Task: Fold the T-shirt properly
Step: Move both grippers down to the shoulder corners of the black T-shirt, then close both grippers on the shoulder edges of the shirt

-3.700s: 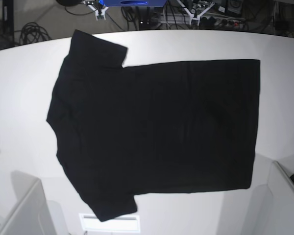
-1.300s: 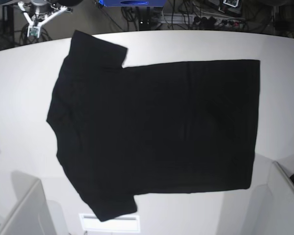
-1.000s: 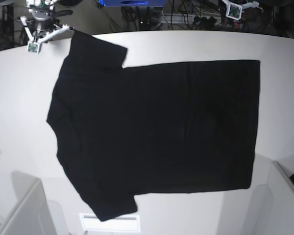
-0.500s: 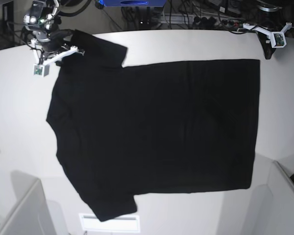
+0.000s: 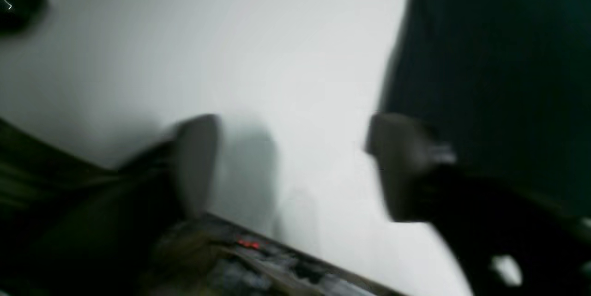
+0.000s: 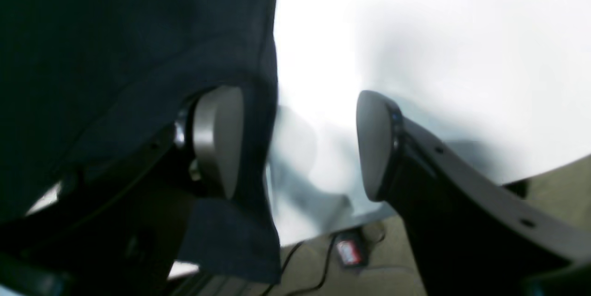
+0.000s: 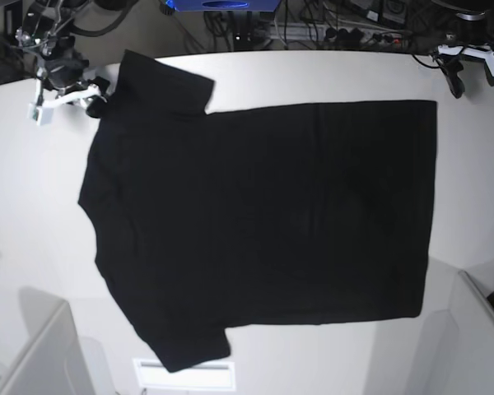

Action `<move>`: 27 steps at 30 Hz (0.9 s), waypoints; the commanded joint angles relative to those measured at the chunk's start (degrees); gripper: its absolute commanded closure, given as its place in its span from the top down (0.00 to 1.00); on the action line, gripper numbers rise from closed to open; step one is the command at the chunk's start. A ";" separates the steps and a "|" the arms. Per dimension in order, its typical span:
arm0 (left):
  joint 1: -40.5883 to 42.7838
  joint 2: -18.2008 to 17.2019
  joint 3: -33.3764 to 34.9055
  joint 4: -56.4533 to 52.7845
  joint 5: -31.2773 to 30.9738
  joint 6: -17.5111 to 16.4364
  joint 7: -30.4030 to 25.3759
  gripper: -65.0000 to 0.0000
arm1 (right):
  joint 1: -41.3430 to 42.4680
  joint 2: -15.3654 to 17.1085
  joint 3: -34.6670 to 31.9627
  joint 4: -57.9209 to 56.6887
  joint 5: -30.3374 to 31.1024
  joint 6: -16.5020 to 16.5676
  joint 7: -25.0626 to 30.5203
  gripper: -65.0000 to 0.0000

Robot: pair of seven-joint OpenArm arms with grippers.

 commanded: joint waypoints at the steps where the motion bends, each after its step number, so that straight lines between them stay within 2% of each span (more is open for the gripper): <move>1: 0.09 -1.36 -0.77 -0.14 -2.46 -2.33 -1.50 0.89 | -0.09 0.93 0.04 -0.74 2.31 0.60 0.84 0.56; 2: -0.26 -1.63 -0.86 -1.29 -3.96 -4.70 -0.88 0.89 | -0.09 1.28 0.04 -2.15 3.72 0.60 0.84 0.56; 4: -1.40 -1.98 -2.26 -2.69 -5.54 -6.46 2.11 0.89 | -0.09 1.37 -0.04 -4.26 5.39 0.78 0.84 0.56; 5: -2.02 -1.71 -3.14 -3.05 -5.54 -6.81 3.52 0.89 | -0.09 1.37 -0.04 -4.88 5.56 1.66 0.84 0.56; 8: -4.65 -1.27 -6.66 -3.49 -5.54 -10.24 8.70 0.89 | -0.17 1.19 -1.19 -5.84 4.68 7.55 0.84 0.56; 11: -7.29 0.13 -10.44 -3.57 -5.45 -14.11 14.50 0.89 | -1.23 0.75 -3.03 -6.19 2.84 8.34 1.01 0.56; 16: -10.19 1.45 -14.57 -3.31 -5.36 -14.46 20.39 0.89 | -3.16 -0.74 -5.67 -6.19 2.40 8.51 1.28 0.56; 24: -11.51 1.19 -11.67 -4.19 -5.36 -14.55 20.48 0.89 | -4.66 -0.74 -9.54 -6.28 2.31 8.51 1.36 0.55; 26: -12.57 1.19 -9.91 -5.33 -5.54 -14.55 20.57 0.89 | -4.66 -0.74 -9.36 -6.28 2.31 8.51 1.36 0.49; 27: -13.09 1.19 -9.12 -5.77 -5.45 -14.55 20.57 0.89 | -4.66 -0.56 -9.36 -6.28 2.31 8.51 1.36 0.43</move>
